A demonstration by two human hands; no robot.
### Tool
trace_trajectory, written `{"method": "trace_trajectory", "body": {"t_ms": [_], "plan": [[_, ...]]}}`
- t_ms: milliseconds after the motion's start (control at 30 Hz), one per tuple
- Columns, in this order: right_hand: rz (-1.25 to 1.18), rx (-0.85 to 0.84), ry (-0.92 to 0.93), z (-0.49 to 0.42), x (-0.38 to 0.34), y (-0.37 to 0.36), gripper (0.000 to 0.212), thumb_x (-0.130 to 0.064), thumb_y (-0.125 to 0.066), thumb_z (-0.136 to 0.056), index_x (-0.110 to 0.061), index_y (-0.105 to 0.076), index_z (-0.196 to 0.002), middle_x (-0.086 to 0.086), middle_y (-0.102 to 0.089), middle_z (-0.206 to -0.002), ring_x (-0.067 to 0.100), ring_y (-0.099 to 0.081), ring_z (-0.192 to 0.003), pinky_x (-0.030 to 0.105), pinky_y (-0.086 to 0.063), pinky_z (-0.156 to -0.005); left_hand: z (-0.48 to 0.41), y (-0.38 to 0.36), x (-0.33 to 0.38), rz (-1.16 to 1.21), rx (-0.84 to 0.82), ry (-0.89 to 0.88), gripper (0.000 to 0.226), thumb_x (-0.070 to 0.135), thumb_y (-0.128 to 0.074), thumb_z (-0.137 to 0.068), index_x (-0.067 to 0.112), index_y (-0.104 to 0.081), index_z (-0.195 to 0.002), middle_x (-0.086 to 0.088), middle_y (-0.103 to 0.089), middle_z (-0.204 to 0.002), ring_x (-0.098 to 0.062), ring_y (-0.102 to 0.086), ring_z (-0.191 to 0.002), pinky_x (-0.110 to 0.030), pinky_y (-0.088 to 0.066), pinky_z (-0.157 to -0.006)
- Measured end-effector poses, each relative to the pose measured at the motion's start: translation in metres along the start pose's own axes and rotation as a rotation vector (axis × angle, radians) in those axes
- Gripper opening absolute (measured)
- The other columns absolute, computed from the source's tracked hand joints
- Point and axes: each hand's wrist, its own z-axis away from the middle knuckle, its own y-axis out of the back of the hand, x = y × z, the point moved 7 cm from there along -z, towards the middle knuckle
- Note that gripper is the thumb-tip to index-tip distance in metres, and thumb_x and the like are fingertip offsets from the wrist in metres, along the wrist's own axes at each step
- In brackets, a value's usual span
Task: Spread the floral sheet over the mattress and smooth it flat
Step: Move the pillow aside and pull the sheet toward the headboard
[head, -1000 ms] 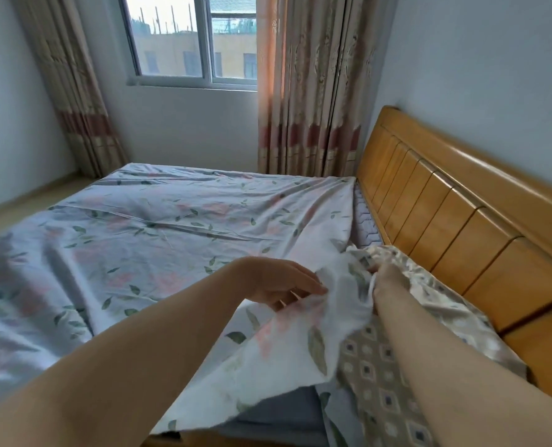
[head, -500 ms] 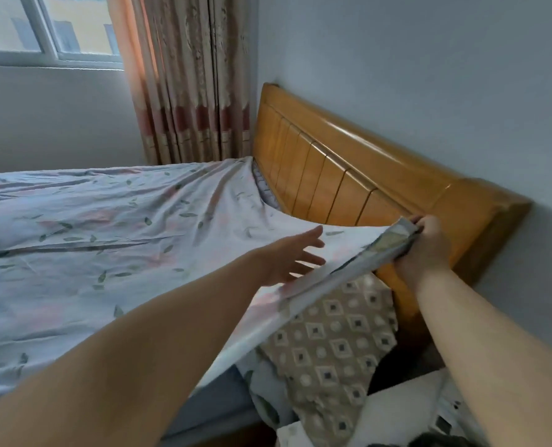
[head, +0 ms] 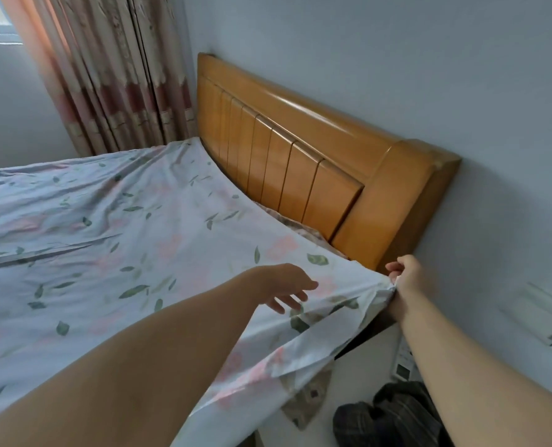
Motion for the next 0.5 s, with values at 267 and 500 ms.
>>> {"method": "trace_trajectory", "body": {"t_ms": [267,500], "plan": [[0.232,-0.056,-0.048,-0.023,0.016,0.001,0.035,-0.017,-0.046,-0.091,-0.009,-0.046,-0.057,0.004,-0.04,-0.051,0.015,-0.034,-0.049,0.024,-0.031,-0.052,-0.021,0.007,-0.015,0.052,0.12,0.014,0.032,0.022,-0.044,-0.099,0.016,-0.047,-0.13,0.0,-0.056,-0.095,-0.016,-0.057,-0.079,-0.025,-0.046,-0.068],[0.555,0.113,-0.139,-0.044,0.041,0.032,0.026,-0.009,-0.05,-0.088,-0.003,-0.055,-0.063,0.007,-0.049,-0.058,0.018,-0.041,-0.051,0.028,-0.037,-0.056,-0.044,0.006,-0.011,0.034,0.24,-0.01,0.028,0.017,-0.043,-0.097,0.018,-0.055,-0.122,-0.002,-0.057,-0.091,-0.012,-0.054,-0.067,-0.019,-0.037,-0.055]]}}
